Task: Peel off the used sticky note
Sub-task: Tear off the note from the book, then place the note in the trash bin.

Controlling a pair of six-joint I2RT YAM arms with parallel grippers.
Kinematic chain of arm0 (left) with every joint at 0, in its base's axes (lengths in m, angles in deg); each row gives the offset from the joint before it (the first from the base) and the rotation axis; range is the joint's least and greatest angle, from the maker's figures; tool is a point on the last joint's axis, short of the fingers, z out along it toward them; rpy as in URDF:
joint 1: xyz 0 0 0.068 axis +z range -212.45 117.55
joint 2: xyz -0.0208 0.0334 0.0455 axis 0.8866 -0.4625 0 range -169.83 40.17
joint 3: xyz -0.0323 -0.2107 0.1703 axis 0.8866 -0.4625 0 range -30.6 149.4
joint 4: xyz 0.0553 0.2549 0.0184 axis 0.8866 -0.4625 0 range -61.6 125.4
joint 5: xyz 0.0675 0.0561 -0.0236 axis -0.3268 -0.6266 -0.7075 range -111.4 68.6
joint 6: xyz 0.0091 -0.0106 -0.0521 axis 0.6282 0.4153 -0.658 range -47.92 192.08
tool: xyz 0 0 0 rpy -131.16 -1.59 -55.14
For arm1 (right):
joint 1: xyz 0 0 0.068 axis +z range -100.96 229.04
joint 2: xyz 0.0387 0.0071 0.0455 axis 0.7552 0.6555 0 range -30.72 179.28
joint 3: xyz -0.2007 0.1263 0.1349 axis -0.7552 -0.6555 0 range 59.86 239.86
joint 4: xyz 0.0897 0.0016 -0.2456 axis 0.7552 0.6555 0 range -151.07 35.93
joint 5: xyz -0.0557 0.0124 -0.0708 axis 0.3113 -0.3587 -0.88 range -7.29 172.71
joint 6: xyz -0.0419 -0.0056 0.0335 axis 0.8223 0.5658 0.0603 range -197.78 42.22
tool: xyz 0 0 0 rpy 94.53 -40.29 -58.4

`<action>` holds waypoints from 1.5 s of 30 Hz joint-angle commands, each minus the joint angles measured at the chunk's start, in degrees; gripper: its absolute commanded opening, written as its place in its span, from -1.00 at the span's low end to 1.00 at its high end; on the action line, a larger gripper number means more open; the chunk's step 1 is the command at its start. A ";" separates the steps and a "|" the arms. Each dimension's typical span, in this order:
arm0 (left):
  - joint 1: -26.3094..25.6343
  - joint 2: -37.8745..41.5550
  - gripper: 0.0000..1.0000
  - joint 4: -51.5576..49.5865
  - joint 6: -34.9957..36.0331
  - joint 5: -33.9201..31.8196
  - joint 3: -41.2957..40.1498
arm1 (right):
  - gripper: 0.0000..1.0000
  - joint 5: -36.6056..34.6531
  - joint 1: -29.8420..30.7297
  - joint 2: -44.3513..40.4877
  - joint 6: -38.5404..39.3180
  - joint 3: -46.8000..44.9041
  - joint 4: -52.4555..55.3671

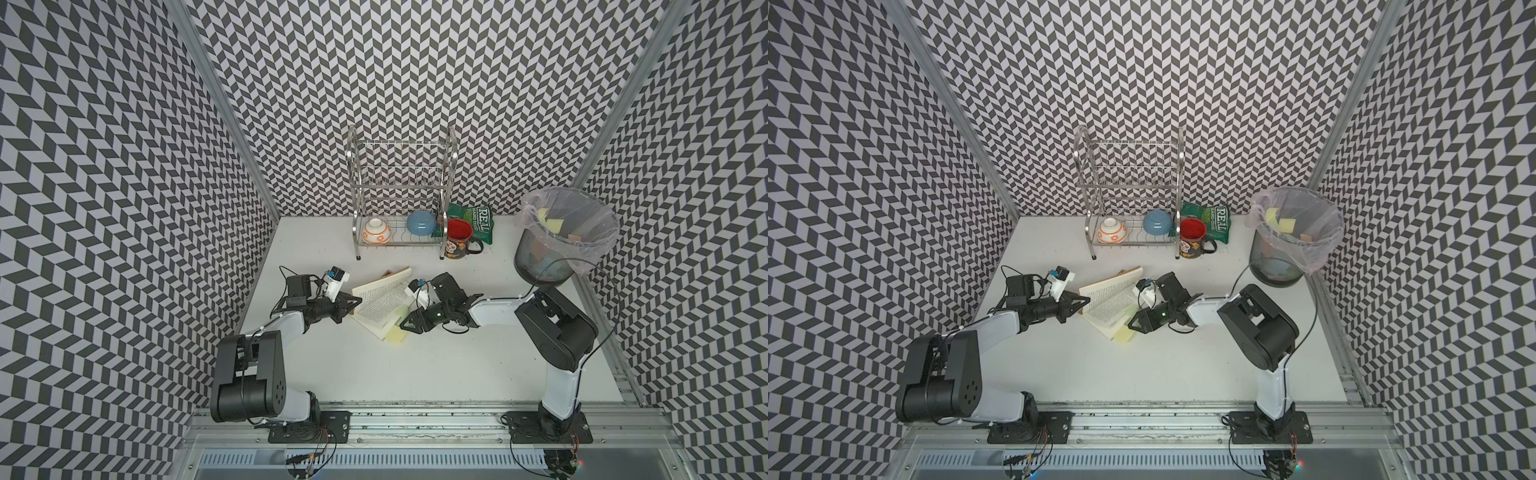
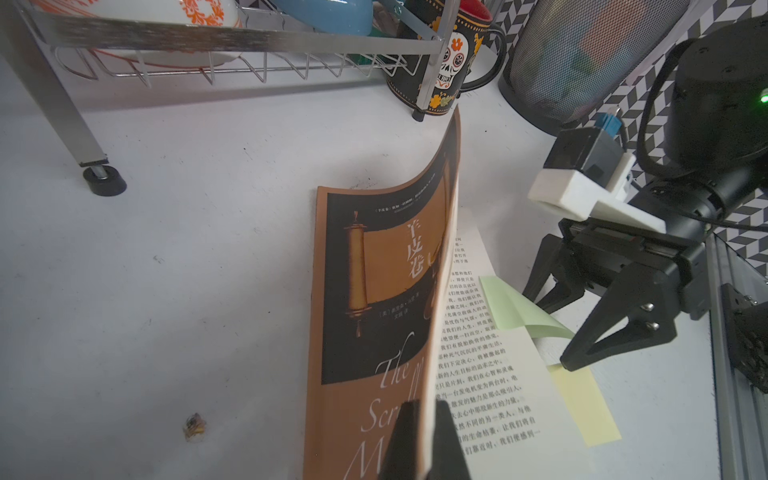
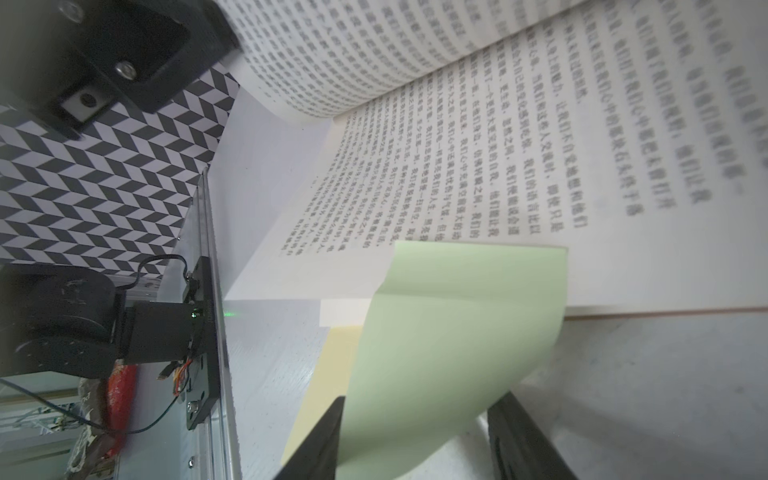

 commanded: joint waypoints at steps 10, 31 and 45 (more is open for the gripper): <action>0.77 -0.50 -1.00 -0.39 -0.32 -1.42 0.39 | -0.34 -2.81 -0.28 -0.18 -4.43 -3.11 0.26; 0.81 -0.64 -1.00 -0.45 -0.24 -1.36 0.39 | -1.00 -15.33 -0.28 -8.65 -0.89 -4.36 8.43; 0.82 0.03 -1.00 -0.62 -0.02 -1.28 0.21 | -1.00 -25.54 -10.95 -36.61 -4.95 3.64 28.61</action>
